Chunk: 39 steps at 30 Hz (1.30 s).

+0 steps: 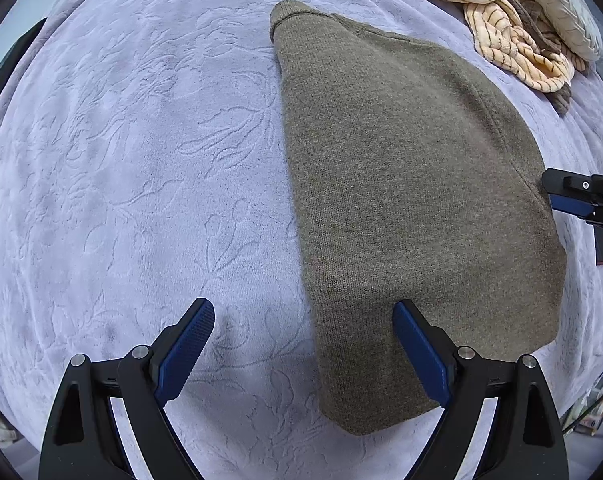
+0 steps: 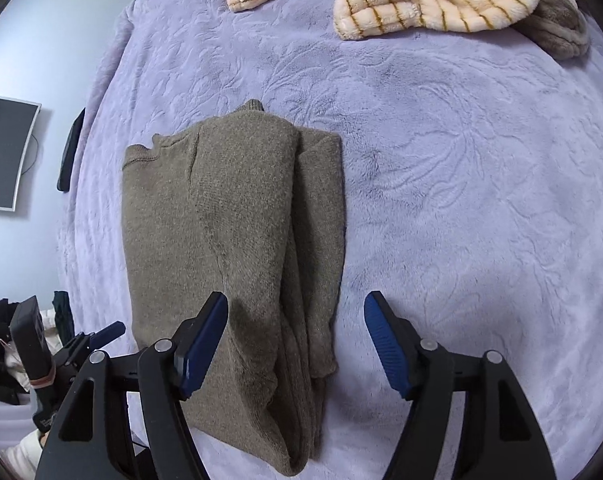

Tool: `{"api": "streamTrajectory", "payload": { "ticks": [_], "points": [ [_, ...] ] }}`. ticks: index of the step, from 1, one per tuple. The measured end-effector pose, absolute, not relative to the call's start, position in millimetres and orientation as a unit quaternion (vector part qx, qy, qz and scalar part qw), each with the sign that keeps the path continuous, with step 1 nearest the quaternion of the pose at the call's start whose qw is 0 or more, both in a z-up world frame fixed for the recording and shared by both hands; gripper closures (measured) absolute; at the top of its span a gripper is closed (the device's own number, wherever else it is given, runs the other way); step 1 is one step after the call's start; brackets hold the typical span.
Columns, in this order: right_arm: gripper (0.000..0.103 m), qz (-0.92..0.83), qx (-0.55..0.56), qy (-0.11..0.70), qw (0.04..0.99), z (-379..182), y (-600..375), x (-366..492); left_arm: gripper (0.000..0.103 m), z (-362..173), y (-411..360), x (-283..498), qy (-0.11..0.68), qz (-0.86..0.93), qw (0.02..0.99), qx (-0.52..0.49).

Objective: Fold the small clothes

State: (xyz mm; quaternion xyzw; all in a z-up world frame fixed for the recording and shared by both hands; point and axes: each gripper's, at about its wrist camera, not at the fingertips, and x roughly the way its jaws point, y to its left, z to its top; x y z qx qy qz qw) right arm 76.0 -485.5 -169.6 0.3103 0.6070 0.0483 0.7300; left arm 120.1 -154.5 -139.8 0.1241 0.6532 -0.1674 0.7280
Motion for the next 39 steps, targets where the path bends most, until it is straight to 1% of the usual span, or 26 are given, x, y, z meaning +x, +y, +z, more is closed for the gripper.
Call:
{"api": "streamTrajectory", "payload": {
  "ticks": [3,10,16,20,22,24,28,30,32,33,34,35,36,37,39],
  "points": [
    [0.019,0.054,0.308,0.61,0.728,-172,-483,77,0.011,-141,-155,121,0.655,-0.167,0.727,0.123],
    [0.019,0.077,0.317,0.61,0.723,-176,-483,79,0.011,-145,-150,125,0.657,-0.179,0.724,0.11],
    [0.018,0.097,0.34,0.597,0.72,-179,-494,86,0.012,-143,-132,144,0.662,-0.251,0.706,0.02],
    [0.018,0.108,0.359,0.6,0.706,-193,-504,91,0.012,-158,-128,155,0.681,-0.282,0.676,-0.017],
    [0.018,0.117,0.366,0.604,0.698,-203,-506,95,0.012,-166,-132,157,0.69,-0.304,0.655,-0.038],
    [0.016,0.135,0.37,0.604,0.693,-210,-506,101,0.012,-171,-141,153,0.692,-0.327,0.642,-0.048],
    [0.016,0.183,0.403,0.58,0.683,-217,-500,118,0.012,-180,-165,144,0.687,-0.337,0.643,-0.029],
    [0.016,0.203,0.417,0.566,0.682,-217,-495,128,0.012,-182,-166,145,0.689,-0.335,0.641,-0.048],
    [0.016,0.207,0.414,0.572,0.677,-220,-485,138,0.012,-185,-161,149,0.691,-0.332,0.637,-0.073],
    [0.016,0.202,0.409,0.581,0.674,-223,-480,142,0.014,-186,-158,150,0.693,-0.331,0.636,-0.083],
    [0.02,0.189,0.406,0.592,0.67,-227,-477,144,0.018,-186,-156,151,0.693,-0.327,0.636,-0.092],
    [0.026,0.175,0.404,0.598,0.67,-227,-476,146,0.027,-186,-153,152,0.692,-0.322,0.639,-0.096],
    [0.044,0.166,0.403,0.6,0.671,-226,-475,145,0.036,-185,-150,153,0.69,-0.321,0.641,-0.1],
    [0.054,0.167,0.412,0.596,0.669,-225,-476,143,0.041,-181,-145,151,0.684,-0.327,0.644,-0.106],
    [0.058,0.174,0.429,0.584,0.667,-218,-478,137,0.053,-174,-141,149,0.674,-0.34,0.647,-0.112]
  ]
}}
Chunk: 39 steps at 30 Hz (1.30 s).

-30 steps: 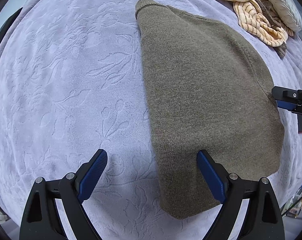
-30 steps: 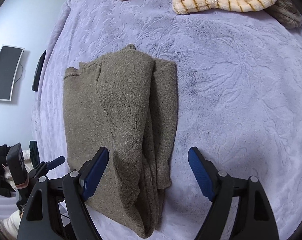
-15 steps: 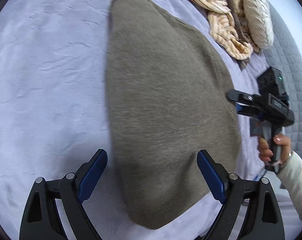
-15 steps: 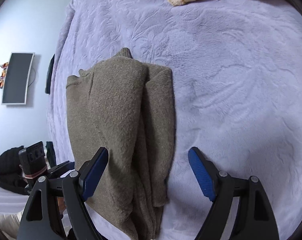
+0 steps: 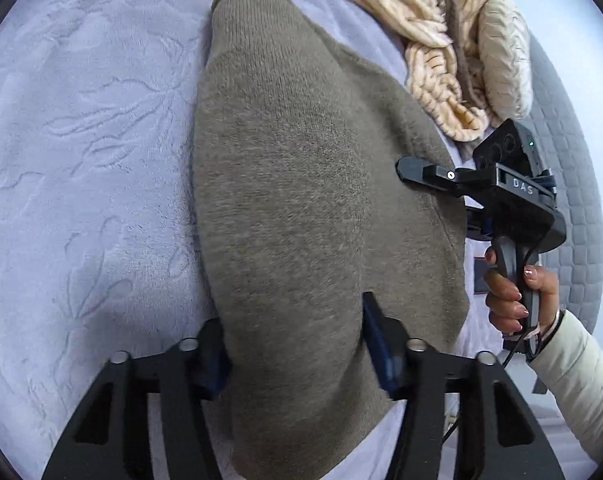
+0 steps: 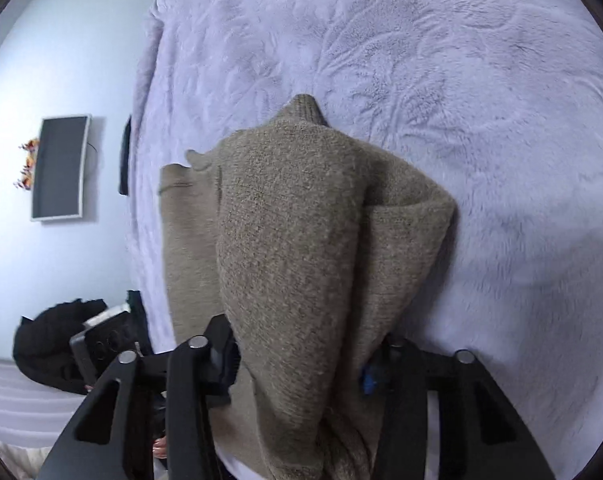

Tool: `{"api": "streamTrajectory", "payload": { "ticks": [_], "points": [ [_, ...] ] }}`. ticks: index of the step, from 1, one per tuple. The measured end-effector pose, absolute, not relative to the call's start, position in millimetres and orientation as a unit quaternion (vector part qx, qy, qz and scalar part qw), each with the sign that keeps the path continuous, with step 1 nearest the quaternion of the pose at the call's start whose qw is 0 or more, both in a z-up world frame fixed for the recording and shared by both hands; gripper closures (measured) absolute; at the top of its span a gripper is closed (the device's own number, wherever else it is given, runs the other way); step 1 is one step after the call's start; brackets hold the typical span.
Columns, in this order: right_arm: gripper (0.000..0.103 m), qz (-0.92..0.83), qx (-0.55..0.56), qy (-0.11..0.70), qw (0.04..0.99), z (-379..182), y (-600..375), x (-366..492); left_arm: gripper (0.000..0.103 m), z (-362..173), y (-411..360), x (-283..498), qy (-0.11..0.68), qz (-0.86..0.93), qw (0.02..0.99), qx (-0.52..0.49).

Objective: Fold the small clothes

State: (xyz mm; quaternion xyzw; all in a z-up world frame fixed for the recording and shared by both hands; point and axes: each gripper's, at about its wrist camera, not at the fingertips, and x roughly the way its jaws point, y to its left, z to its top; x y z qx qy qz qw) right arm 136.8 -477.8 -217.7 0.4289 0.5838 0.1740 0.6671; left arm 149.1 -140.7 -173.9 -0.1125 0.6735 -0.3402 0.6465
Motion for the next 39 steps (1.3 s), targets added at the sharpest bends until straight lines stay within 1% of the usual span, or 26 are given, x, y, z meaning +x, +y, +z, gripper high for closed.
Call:
{"api": "streamTrajectory", "payload": {
  "ticks": [2,8,11,15,18,20,21,22,23,24,25,28,31,32,33,34,35,39],
  "points": [
    [0.059,0.19,0.444,0.572,0.664,-207,-476,130,0.055,-164,-133,145,0.665,-0.355,0.646,-0.122],
    [0.059,0.212,0.448,0.561,0.663,-172,-452,115,0.055,-131,-117,129,0.648,-0.377,0.65,-0.122],
    [0.059,0.226,0.459,0.557,0.655,-159,-432,102,0.055,-115,-93,118,0.644,-0.374,0.656,-0.12],
    [0.059,0.239,0.452,0.565,0.648,-161,-397,84,0.055,-111,-70,104,0.653,-0.353,0.662,-0.099],
    [0.059,0.226,0.426,0.593,0.645,-183,-372,75,0.055,-125,-54,94,0.671,-0.319,0.665,-0.071],
    [0.059,0.201,0.378,0.615,0.662,-198,-362,72,0.051,-140,-47,90,0.68,-0.287,0.673,-0.048],
    [0.055,0.184,0.361,0.619,0.672,-202,-363,71,0.049,-144,-42,88,0.681,-0.281,0.674,-0.049],
    [0.045,0.173,0.354,0.622,0.676,-204,-365,71,0.045,-148,-37,87,0.681,-0.275,0.677,-0.056],
    [0.039,0.158,0.347,0.624,0.682,-206,-368,70,0.039,-149,-33,86,0.681,-0.267,0.68,-0.057],
    [0.035,0.149,0.338,0.626,0.687,-205,-370,70,0.035,-149,-32,85,0.68,-0.26,0.684,-0.054],
    [0.032,0.14,0.325,0.628,0.693,-202,-372,69,0.035,-146,-31,84,0.677,-0.256,0.688,-0.047],
    [0.028,0.107,0.291,0.635,0.708,-187,-378,61,0.035,-136,-27,77,0.677,-0.239,0.696,-0.026],
    [0.026,0.077,0.259,0.638,0.721,-167,-379,56,0.035,-122,-24,68,0.665,-0.207,0.717,0.01],
    [0.025,0.068,0.251,0.639,0.724,-159,-375,58,0.031,-117,-25,66,0.66,-0.201,0.724,0.021],
    [0.023,0.061,0.246,0.638,0.727,-152,-370,56,0.017,-111,-28,63,0.655,-0.194,0.73,0.032],
    [0.023,0.056,0.244,0.636,0.73,-145,-368,52,0.011,-107,-30,63,0.651,-0.188,0.735,0.039],
    [0.023,0.051,0.243,0.633,0.733,-138,-364,47,0.008,-102,-31,61,0.646,-0.185,0.739,0.044],
    [0.02,0.035,0.24,0.632,0.736,-121,-350,29,0.008,-91,-39,56,0.642,-0.176,0.744,0.057]
  ]
}}
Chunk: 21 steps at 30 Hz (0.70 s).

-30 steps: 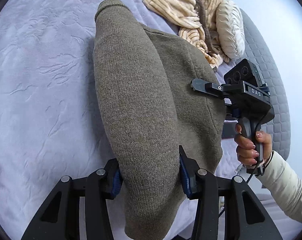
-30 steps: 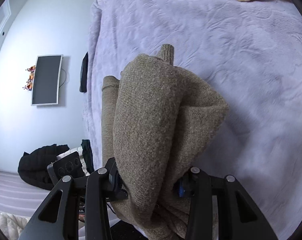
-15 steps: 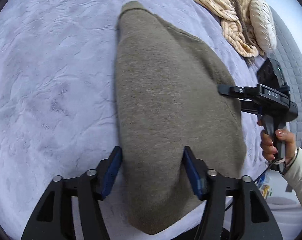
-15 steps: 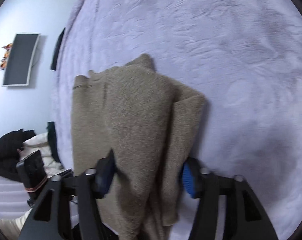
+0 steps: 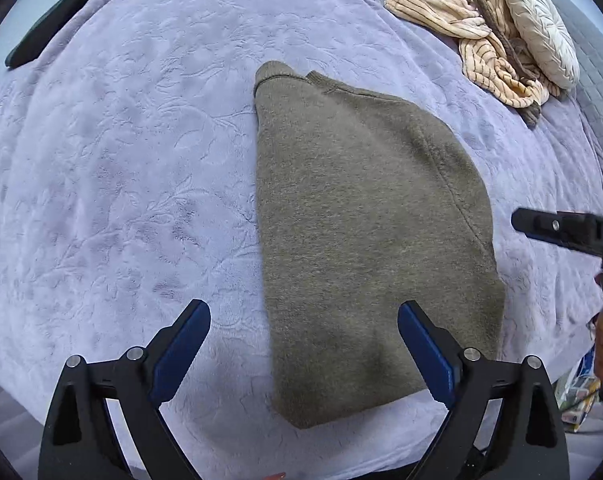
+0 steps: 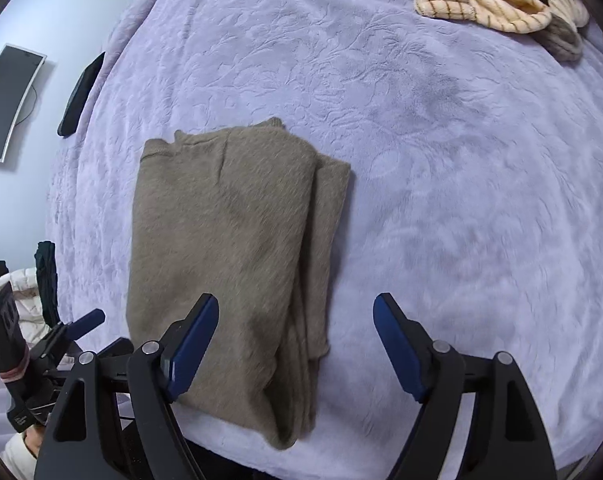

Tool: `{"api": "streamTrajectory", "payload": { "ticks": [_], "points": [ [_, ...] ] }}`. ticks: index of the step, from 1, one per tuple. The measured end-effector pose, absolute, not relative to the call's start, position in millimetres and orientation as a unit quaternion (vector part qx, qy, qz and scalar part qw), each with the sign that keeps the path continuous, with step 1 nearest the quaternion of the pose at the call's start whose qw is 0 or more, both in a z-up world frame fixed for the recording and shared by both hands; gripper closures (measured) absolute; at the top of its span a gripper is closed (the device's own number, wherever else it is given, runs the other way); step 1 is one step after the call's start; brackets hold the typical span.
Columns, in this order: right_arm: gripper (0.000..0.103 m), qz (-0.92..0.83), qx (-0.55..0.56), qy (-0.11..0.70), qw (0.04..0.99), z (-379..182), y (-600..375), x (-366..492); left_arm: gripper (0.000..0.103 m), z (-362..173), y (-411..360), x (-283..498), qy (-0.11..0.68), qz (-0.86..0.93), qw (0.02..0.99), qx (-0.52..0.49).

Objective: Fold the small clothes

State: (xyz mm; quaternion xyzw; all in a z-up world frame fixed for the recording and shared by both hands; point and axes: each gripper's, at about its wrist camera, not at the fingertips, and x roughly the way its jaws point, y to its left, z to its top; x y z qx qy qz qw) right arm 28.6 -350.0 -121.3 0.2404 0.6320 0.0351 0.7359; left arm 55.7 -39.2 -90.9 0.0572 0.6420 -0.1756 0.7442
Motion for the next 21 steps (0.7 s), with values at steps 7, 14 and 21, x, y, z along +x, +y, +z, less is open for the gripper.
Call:
{"api": "streamTrajectory", "payload": {
  "ticks": [7,14,21],
  "points": [
    [0.0,0.005,0.2,0.641,0.741,-105,-323,-8,0.008,-86,-54,49,0.649,-0.133,0.745,0.071],
    [0.0,-0.007,0.192,0.642,0.742,-92,-311,-22,0.008,-80,-56,41,0.651,-0.118,0.745,0.082],
    [0.0,-0.025,0.18,0.647,0.74,-84,-309,-28,0.008,-69,-59,35,0.644,-0.108,0.751,0.095]
  ]
}}
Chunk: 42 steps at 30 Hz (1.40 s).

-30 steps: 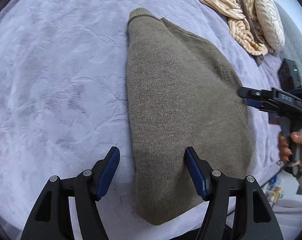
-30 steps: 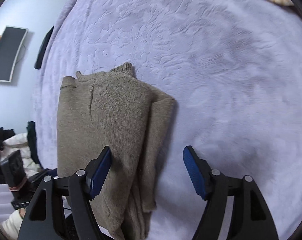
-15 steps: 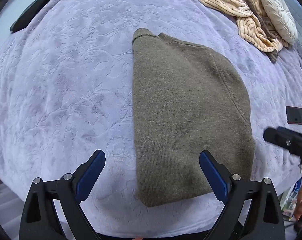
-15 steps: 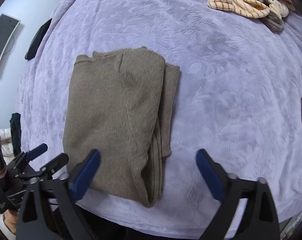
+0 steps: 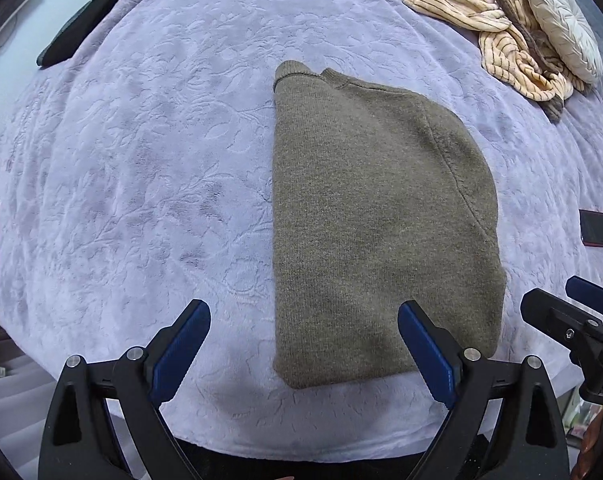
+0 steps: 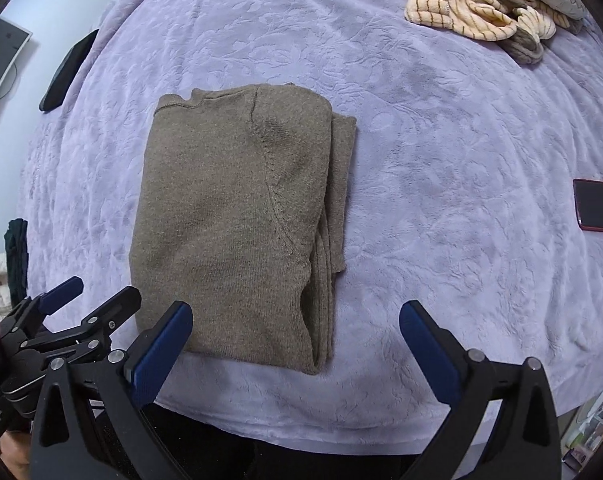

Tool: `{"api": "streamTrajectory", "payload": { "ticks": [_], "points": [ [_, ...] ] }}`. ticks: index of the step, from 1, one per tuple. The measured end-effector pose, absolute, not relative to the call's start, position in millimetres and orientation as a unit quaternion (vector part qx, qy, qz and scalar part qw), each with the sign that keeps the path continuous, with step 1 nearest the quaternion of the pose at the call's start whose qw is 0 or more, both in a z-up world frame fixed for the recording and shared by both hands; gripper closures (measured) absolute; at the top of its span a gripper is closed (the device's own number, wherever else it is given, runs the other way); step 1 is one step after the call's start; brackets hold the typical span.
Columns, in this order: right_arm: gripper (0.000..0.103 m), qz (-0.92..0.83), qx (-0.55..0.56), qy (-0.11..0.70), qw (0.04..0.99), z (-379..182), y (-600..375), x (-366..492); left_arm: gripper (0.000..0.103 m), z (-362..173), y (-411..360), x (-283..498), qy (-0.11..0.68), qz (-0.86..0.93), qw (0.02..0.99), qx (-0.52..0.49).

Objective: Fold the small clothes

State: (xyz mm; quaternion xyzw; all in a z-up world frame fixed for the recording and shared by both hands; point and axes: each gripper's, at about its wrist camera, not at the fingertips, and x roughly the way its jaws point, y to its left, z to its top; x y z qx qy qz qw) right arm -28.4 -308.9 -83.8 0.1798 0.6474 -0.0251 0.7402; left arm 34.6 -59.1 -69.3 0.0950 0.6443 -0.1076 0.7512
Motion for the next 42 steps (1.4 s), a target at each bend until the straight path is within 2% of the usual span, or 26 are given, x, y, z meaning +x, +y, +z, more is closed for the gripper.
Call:
{"api": "streamTrajectory", "payload": {
  "ticks": [30,42],
  "points": [
    [0.0,-0.056,0.135,0.655,0.742,-78,-305,-39,0.008,-53,-71,23,0.632,-0.09,0.755,0.148],
    [0.0,-0.056,0.133,0.653,0.743,-76,-303,-41,0.008,-51,-68,20,0.632,-0.091,0.757,0.139]
  ]
}}
